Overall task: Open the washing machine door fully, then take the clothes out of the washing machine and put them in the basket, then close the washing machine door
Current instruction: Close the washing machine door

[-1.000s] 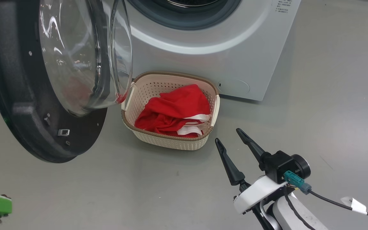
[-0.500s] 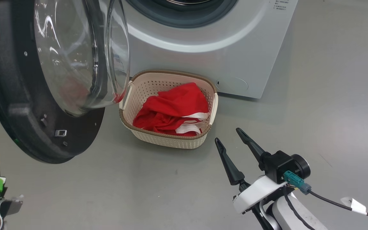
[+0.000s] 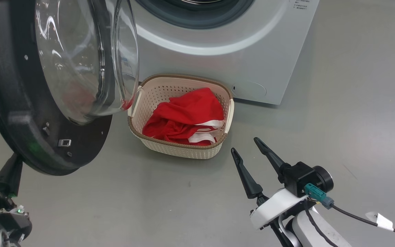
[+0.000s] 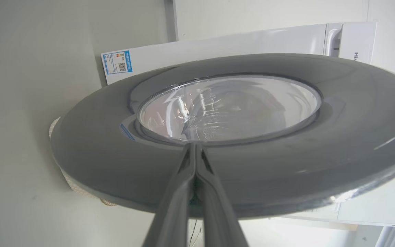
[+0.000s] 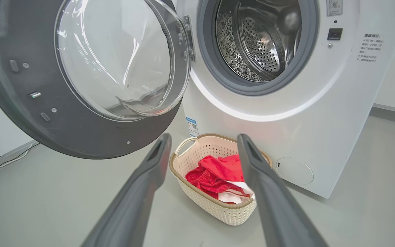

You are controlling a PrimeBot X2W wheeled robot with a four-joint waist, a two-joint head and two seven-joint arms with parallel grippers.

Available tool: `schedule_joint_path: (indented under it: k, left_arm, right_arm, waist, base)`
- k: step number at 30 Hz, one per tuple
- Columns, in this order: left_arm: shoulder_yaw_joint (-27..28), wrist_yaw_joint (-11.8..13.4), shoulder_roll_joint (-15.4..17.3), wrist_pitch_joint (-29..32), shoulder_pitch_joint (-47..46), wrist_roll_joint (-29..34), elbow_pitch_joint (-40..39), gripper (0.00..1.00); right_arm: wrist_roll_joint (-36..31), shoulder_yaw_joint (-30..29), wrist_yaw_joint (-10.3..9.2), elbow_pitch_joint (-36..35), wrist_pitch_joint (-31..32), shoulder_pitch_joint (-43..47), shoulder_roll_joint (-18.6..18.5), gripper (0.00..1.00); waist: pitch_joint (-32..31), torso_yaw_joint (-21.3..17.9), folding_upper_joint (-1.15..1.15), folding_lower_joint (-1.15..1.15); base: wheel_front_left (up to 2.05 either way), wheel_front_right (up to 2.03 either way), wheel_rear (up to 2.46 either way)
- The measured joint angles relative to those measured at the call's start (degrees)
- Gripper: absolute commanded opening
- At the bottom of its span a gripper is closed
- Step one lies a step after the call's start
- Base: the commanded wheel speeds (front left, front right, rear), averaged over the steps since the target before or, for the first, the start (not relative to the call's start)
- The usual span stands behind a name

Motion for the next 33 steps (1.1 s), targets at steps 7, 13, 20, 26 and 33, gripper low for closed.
schedule_joint_path:
  k: [7, 13, 20, 26, 33]
  left_arm:
    - [1.53, 1.4, 0.09, 5.14, -0.41, -5.06, -1.66, 0.0]
    - [1.43, 2.29, 0.48, 9.16, -0.41, -7.67, -3.36, 0.0]
    - [-0.4, 2.78, 0.46, 13.72, -0.4, -8.84, -5.63, 0.0]
    - [-1.22, 3.11, 0.43, 15.67, -0.19, -9.33, -7.49, 0.0]
    - [-2.52, 3.28, 0.03, 16.92, 0.23, -9.34, -9.09, 0.0]
  right_arm:
    - [-0.04, 0.02, 0.0, 0.18, 0.0, -0.01, 0.0, 1.0]
    - [-0.07, 0.05, 0.0, 0.3, 0.0, -0.01, 0.0, 1.0]
    - [-0.08, 0.27, 0.01, 0.32, 0.0, -0.03, 0.0, 1.0]
    - [-0.08, 1.44, 0.32, 0.31, 0.0, -0.25, 0.0, 1.0]
    - [-0.08, 1.92, 0.31, 0.3, 0.0, -0.47, 0.0, 1.0]
  waist:
    - [-0.04, 0.22, 0.0, 0.0]
    - [-0.08, 0.23, 0.0, 0.0]
    - [0.03, -0.1, 0.0, 0.0]
    - [0.34, -1.14, 0.0, 0.0]
    - [0.95, -3.37, 0.0, 0.0]
  base:
    - [0.0, 0.0, 0.0]
    - [0.0, 0.0, 0.0]
    - [0.0, 0.0, 0.0]
    - [0.0, 0.0, 0.0]
    - [0.0, 0.0, 0.0]
